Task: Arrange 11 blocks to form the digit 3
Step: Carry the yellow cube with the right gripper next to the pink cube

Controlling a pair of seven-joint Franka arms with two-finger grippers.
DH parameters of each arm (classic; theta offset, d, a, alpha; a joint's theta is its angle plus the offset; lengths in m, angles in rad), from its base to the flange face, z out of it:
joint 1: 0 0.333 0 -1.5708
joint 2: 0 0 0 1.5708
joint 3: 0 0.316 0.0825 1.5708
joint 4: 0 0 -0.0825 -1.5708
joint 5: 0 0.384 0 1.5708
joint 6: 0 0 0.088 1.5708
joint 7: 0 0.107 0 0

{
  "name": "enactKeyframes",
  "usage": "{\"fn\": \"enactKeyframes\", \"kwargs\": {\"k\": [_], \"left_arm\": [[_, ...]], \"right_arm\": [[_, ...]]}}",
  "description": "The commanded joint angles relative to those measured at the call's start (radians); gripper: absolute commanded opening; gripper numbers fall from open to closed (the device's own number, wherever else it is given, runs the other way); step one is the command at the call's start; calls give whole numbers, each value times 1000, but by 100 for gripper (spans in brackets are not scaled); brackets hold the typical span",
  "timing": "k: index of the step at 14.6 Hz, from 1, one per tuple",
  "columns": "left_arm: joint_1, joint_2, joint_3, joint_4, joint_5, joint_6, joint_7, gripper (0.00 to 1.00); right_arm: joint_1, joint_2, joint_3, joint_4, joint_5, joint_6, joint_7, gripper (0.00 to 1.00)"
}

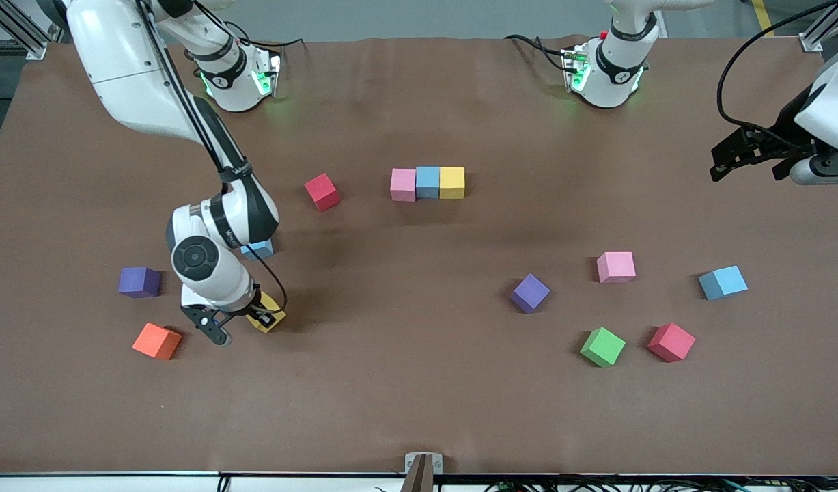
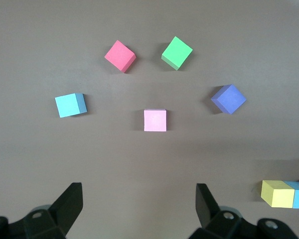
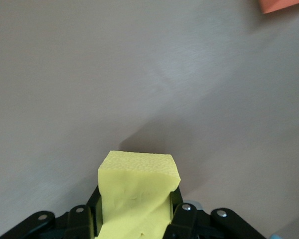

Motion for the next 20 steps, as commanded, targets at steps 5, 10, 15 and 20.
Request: {"fn": "enactKeyframes", "kwargs": {"k": [5,10,15,20], "left_arm": [[-5,22,-2,9,-8,34,-9,100],[-3,21,-3,9,-10,34,-9,100],[1,18,-3,10,-11,33,-9,100],[4,18,-3,10,-13,33,-9,100]], "right_arm": [[54,-63,72,3,-4,-73,-172,39],[152,-63,139,32,-5,-113,-175,38],[278,-52,144,69,9,-167,-219,38],[325,-60,142,29,191,-156,-475,37]]}}
